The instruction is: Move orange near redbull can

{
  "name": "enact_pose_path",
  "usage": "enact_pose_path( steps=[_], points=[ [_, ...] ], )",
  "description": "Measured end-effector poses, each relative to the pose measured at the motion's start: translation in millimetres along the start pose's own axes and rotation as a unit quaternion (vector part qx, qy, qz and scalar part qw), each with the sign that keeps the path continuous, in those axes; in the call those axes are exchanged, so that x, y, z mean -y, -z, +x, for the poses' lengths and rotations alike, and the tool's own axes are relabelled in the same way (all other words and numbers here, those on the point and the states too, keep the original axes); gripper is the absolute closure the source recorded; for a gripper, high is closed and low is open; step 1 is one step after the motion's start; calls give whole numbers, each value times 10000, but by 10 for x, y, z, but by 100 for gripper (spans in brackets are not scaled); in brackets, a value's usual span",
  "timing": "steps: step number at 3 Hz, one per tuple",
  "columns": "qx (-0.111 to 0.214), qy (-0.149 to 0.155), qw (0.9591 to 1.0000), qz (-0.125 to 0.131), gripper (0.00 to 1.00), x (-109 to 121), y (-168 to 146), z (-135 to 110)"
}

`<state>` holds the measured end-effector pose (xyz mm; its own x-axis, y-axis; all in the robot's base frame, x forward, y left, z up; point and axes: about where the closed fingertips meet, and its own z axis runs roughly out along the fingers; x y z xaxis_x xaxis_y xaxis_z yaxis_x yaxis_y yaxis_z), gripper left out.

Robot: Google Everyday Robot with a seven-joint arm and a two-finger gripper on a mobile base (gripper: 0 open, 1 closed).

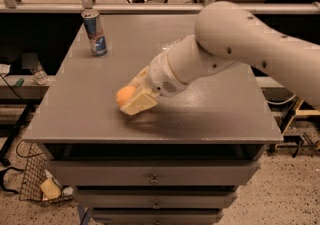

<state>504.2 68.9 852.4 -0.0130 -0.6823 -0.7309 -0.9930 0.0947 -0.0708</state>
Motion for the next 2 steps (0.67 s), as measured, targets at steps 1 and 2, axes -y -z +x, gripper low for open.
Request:
enact_pose_path(
  steps=[1, 2],
  points=[
    [307, -25, 9995, 118, 100, 245, -299, -256],
    [305, -21, 9989, 362, 100, 541, -502, -494]
  ],
)
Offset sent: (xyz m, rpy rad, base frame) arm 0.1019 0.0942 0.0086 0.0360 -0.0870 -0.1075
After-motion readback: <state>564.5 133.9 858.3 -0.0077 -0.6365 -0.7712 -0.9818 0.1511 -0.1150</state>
